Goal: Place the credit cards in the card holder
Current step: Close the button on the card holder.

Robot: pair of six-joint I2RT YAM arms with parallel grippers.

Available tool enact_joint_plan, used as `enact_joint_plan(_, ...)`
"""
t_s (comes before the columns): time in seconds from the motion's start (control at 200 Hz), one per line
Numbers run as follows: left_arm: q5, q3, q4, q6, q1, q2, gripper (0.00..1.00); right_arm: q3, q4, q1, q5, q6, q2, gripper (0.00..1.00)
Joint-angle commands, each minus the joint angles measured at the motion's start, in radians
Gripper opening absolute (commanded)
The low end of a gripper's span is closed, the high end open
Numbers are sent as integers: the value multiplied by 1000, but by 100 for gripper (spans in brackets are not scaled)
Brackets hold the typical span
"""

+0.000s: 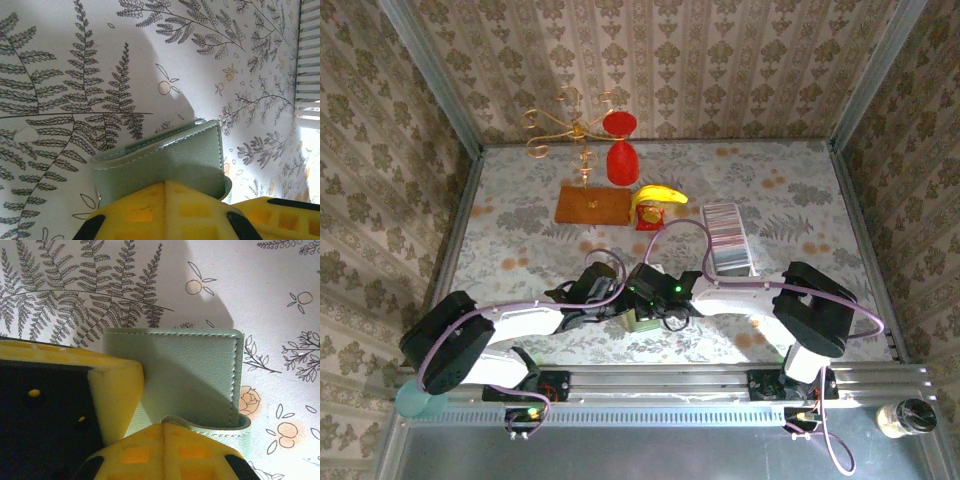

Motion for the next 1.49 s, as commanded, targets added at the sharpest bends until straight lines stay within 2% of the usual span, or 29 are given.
enact_joint_plan(0.0, -5, -22, -50, -9, -13, -1, 2, -45, -112, 8, 45, 34, 72, 0)
enact_joint_plan(0.1, -9, -26, -53, -11, -14, -6, 2, -71, -114, 2, 65, 55, 74, 0)
enact_joint_plan(0.285, -17, -28, -65, -10, -23, -14, 2, -178, 21, -62, -13, 72, 47, 0)
enact_joint_plan(0.44, -21, -25, -69, -9, -34, -9, 2, -182, 65, -83, -80, 70, 100, 0)
enact_joint_plan(0.58, -34, -26, -80, -8, -37, -12, 1, -227, 94, -116, -74, 73, 46, 0)
enact_joint_plan(0.855, -45, -26, -93, -4, -44, -5, 1, -214, 104, -109, -45, 49, -40, 0)
enact_joint_plan(1.115, -53, -14, -101, -1, -53, -2, 1, -182, 94, -116, -56, 47, -21, 0)
enact_joint_plan(1.35, -57, -15, -107, 2, -55, -3, 0, -205, 125, -142, -57, 42, -71, 0)
enact_joint_plan(1.49, -63, -20, -100, 0, -57, -1, 0, -183, 117, -142, -91, 28, -24, 0)
